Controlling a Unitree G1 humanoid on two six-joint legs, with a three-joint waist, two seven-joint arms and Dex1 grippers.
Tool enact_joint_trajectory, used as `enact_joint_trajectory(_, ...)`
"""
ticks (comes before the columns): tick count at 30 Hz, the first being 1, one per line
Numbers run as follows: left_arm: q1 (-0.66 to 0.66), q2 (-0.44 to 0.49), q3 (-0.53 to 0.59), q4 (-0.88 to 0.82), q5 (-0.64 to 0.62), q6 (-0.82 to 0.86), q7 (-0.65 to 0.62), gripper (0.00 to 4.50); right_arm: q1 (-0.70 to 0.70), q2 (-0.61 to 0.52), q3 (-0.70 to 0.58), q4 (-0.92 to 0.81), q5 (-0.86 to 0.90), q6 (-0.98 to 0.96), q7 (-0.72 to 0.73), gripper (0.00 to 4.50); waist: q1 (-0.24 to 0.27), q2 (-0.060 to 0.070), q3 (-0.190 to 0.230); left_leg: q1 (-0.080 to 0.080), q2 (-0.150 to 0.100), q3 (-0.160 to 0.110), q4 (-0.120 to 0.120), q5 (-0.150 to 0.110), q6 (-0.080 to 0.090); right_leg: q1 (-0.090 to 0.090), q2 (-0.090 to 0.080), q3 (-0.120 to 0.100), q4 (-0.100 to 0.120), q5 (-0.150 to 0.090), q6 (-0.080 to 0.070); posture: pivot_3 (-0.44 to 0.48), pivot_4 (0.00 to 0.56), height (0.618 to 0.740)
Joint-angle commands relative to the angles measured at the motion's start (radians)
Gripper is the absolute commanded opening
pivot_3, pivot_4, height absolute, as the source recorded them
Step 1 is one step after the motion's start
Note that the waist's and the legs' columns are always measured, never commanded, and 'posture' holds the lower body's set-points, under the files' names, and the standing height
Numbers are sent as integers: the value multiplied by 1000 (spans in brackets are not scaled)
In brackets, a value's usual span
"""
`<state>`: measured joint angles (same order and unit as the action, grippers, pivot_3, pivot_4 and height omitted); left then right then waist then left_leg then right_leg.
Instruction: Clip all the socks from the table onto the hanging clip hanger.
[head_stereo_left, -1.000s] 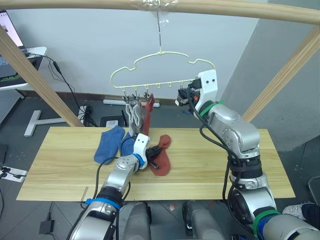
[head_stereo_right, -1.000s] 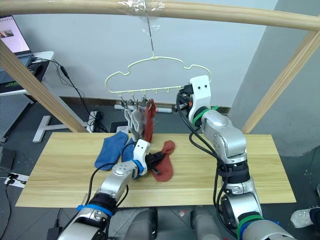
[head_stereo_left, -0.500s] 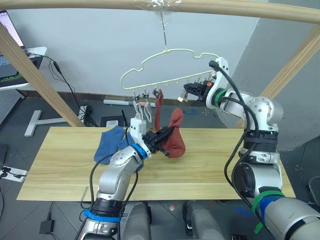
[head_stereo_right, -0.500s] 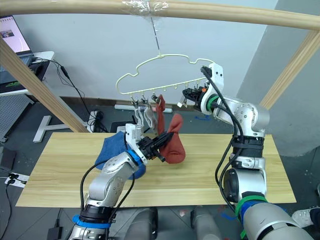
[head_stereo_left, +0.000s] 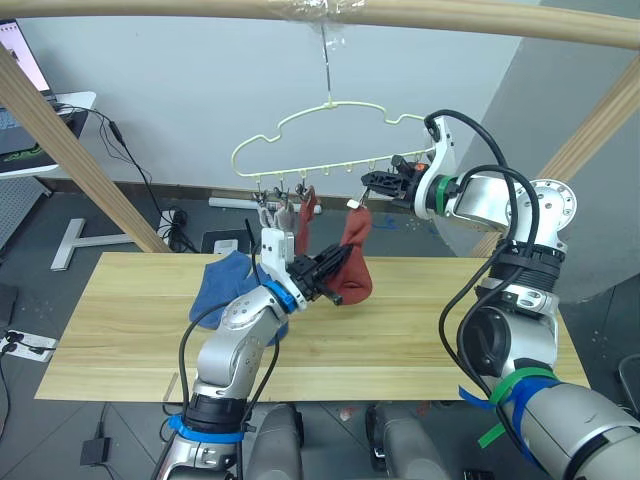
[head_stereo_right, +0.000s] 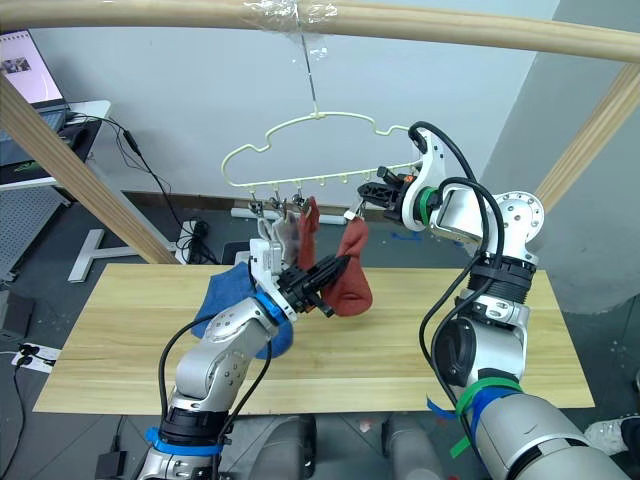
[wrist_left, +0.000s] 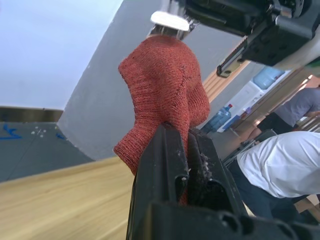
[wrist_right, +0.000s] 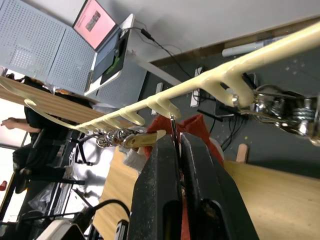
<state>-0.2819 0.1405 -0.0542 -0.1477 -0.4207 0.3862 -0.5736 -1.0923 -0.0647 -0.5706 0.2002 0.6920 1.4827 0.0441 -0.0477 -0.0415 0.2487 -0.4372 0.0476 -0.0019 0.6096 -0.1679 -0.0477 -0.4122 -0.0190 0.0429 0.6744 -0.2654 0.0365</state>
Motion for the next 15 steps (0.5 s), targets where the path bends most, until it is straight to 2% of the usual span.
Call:
enact_joint_trajectory(1,-20,-12,1,-16,-2,-32,7,27,4,-3,-13,-45,5,35,-21,0,0,0,0,0,0,0,0,0,0,0,0,0,0,0,0,-53,241,740)
enact_joint_trajectory(8,-18,-6,0,-29,-7,-31,7,27,2,-1,-30,-53,6,56,-17,0,-1,0,0,0,0,0,0,0,0,0,0,0,-1,0,1,-51,235,740)
enact_joint_trajectory(11,-19,-4,-5,-27,-5,-32,6,0,-7,-2,-48,-46,15,63,-7,733,-1,0,0,-1,0,0,-1,0,0,0,0,0,-1,0,1,-53,235,740)
enact_joint_trajectory(15,-33,-4,-11,-9,11,-43,14,0,-26,-13,-80,-48,37,84,20,2250,-4,1,1,-4,0,0,-1,0,0,-3,0,0,-1,0,0,-58,233,740)
